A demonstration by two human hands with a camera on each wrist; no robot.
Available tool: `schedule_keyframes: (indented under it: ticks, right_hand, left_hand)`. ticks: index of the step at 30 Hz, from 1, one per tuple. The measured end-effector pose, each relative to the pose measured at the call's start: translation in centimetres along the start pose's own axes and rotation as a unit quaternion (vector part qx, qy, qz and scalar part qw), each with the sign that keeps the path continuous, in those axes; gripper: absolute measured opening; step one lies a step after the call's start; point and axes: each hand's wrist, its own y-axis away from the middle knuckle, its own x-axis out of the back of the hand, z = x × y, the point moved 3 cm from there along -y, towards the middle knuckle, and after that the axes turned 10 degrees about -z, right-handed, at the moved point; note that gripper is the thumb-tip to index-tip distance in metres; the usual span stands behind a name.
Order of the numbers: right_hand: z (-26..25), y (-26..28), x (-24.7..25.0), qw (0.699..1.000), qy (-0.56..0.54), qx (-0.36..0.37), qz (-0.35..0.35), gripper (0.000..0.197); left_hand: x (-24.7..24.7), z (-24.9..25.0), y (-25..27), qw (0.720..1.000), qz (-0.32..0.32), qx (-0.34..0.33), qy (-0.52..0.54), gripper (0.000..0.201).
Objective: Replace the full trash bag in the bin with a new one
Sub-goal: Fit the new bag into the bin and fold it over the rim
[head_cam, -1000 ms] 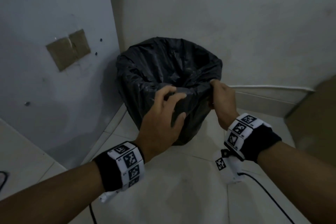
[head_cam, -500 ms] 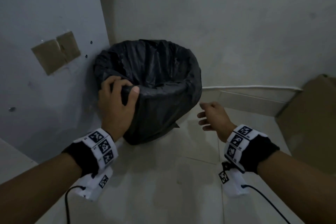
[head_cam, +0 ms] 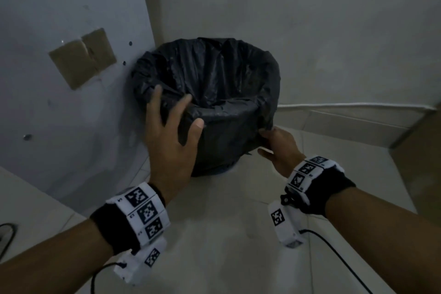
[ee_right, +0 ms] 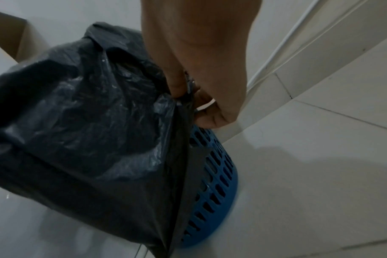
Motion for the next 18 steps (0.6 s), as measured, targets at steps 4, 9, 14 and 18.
schedule_keyframes:
  ticks: [4, 9, 14, 18]
  right_hand:
    - [2.1, -1.4, 0.2, 0.997, 0.072, -0.007, -0.013, 0.008]
    - [4.3, -4.2, 0.4, 0.989, 0.14, -0.03, 0.023, 0.017]
    - [7.3, -6.4, -0.4, 0.979, 0.187, -0.073, 0.022, 0.009]
    - [8.3, -7.8, -0.9, 0.969, 0.225, -0.091, 0.038, 0.015]
  left_hand:
    - [-0.4, -0.8, -0.2, 0.997, -0.062, -0.002, -0.051, 0.048]
    - [-0.2, -1.7, -1.1, 0.998, -0.051, 0.006, -0.035, 0.048]
    - [0.3, -2.2, -1.3, 0.997, -0.059, 0.015, -0.052, 0.054]
    - [0.5, -2.1, -0.8, 0.993, -0.069, -0.009, -0.095, 0.055]
